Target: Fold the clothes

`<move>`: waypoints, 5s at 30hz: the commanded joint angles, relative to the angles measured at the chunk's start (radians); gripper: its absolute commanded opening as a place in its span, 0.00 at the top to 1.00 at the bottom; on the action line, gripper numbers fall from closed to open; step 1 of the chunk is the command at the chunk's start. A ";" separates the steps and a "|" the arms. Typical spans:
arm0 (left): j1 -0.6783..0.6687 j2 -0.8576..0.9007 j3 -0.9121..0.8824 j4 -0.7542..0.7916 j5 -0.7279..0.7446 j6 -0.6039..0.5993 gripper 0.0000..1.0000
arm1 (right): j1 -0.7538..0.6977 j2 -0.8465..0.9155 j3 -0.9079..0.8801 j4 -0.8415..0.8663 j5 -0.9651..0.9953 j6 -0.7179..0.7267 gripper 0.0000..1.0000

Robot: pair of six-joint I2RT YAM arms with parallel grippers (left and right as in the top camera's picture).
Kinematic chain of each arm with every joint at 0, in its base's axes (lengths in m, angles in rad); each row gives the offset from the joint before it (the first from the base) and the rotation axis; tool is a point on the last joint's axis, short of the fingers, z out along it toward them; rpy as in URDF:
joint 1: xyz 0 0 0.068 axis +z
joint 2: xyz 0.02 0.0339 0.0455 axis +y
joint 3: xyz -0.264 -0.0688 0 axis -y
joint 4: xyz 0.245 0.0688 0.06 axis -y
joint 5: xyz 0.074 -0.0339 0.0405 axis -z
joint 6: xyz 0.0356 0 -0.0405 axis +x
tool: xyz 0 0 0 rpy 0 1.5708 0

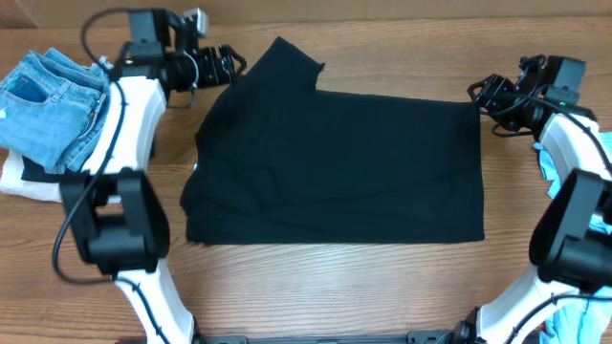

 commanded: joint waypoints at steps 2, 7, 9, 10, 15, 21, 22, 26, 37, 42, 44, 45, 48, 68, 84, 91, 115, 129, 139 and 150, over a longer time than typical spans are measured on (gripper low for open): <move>-0.007 0.092 0.006 0.006 -0.005 -0.035 0.11 | -0.013 0.113 0.017 0.107 0.086 -0.005 0.36; -0.007 0.094 0.006 0.007 -0.014 -0.017 0.10 | -0.003 0.194 0.017 0.150 0.078 -0.005 0.37; -0.007 0.094 0.006 0.006 -0.013 -0.018 0.10 | 0.008 0.205 0.017 0.154 0.065 -0.005 0.40; -0.007 0.094 0.006 0.003 -0.013 -0.018 0.10 | 0.014 0.206 0.017 0.157 0.055 -0.005 0.41; -0.007 0.094 0.006 -0.006 -0.005 -0.018 0.10 | 0.022 0.205 0.017 0.148 -0.032 -0.008 0.76; -0.007 0.094 0.006 -0.004 -0.009 -0.006 0.10 | 0.001 0.061 0.018 -0.010 -0.103 -0.056 0.96; -0.007 0.094 0.006 -0.002 -0.009 -0.006 0.10 | 0.003 0.012 0.018 -0.042 -0.130 -0.057 0.96; -0.007 0.094 0.006 0.000 -0.009 -0.006 0.10 | 0.004 -0.179 0.018 -0.212 -0.163 -0.057 0.96; -0.007 0.094 0.006 -0.024 -0.005 0.021 0.09 | 0.077 -0.216 0.015 -0.726 0.055 -0.099 0.96; -0.007 0.094 0.006 -0.027 -0.004 0.020 0.09 | 0.120 -0.215 -0.045 -0.835 0.318 0.003 0.96; -0.007 0.094 0.006 -0.027 -0.004 0.020 0.09 | 0.120 -0.215 -0.106 -0.796 0.317 0.005 0.96; -0.007 0.094 0.006 -0.027 -0.004 0.020 0.09 | 0.120 -0.214 -0.128 -0.778 0.317 0.022 0.96; -0.007 0.094 0.006 -0.027 -0.004 0.020 0.09 | 0.120 -0.214 -0.169 -0.727 0.306 0.050 0.91; -0.186 0.393 0.369 0.066 -0.305 0.376 0.14 | 0.121 -0.214 -0.169 -0.735 0.185 0.048 0.36; -0.228 0.546 0.385 0.114 -0.340 0.341 0.91 | 0.121 -0.214 -0.169 -0.770 0.185 0.045 0.37; -0.167 0.487 0.699 -0.245 -0.338 0.360 0.96 | 0.121 -0.214 -0.169 -0.760 0.185 0.045 0.37; -0.137 0.485 0.921 -0.566 -0.338 0.311 0.00 | 0.121 -0.214 -0.169 -0.752 0.185 0.045 0.36; -0.142 0.653 0.871 -0.517 -0.312 0.308 0.80 | 0.121 -0.214 -0.169 -0.753 0.185 0.045 0.36; -0.140 0.446 0.893 -0.912 -0.323 0.300 0.96 | 0.121 -0.214 -0.169 -0.760 0.185 0.026 0.36; -0.139 0.441 0.889 -1.138 -0.473 0.269 0.87 | 0.121 -0.214 -0.169 -0.749 0.150 0.018 0.35</move>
